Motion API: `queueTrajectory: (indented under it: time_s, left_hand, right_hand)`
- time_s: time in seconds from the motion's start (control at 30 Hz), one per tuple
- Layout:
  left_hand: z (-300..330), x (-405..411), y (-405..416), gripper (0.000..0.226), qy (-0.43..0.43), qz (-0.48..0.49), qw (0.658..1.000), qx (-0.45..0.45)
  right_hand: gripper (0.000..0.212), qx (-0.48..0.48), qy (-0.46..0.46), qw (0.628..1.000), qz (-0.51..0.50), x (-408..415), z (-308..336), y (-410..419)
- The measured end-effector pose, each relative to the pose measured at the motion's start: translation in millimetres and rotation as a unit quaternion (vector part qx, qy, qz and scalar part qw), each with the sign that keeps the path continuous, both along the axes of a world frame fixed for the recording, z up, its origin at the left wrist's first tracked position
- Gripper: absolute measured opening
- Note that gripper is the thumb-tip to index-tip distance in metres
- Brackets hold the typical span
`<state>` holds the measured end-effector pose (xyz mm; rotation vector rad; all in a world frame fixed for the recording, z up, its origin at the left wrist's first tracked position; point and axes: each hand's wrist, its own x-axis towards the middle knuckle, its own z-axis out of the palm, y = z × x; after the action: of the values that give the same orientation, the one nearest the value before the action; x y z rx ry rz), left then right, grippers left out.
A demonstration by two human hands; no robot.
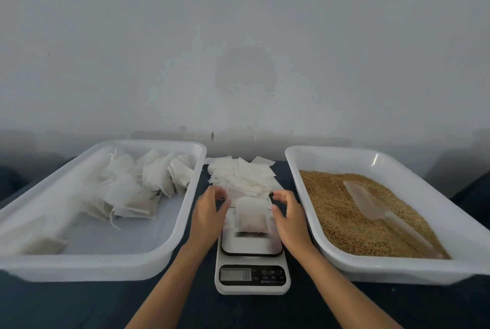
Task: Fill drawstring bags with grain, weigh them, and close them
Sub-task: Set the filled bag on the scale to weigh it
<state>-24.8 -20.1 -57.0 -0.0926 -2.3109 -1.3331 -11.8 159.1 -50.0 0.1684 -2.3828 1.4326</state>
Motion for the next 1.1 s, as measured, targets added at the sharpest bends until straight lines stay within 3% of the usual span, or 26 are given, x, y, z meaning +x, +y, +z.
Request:
queueTrajectory:
  time_s: [0.4, 0.97, 1.1]
  left_hand:
    - [-26.3, 5.3, -23.5, 0.012, -0.051, 0.041, 0.998, 0.022]
    - [-7.0, -0.5, -2.8, 0.008, -0.053, 0.010, 0.999, 0.004]
    - [5.9, -10.5, 15.1, 0.054, -0.149, -0.046, 0.986, -0.054]
  right_hand:
    - [0.022, -0.103, -0.061, 0.993, -0.017, 0.1, -16.2, 12.7]
    - [0.017, -0.081, -0.085, 0.993, -0.008, -19.9, -11.0, -2.3]
    - [0.020, -0.057, -0.103, 0.993, 0.011, -27.1, -3.9, -14.5]
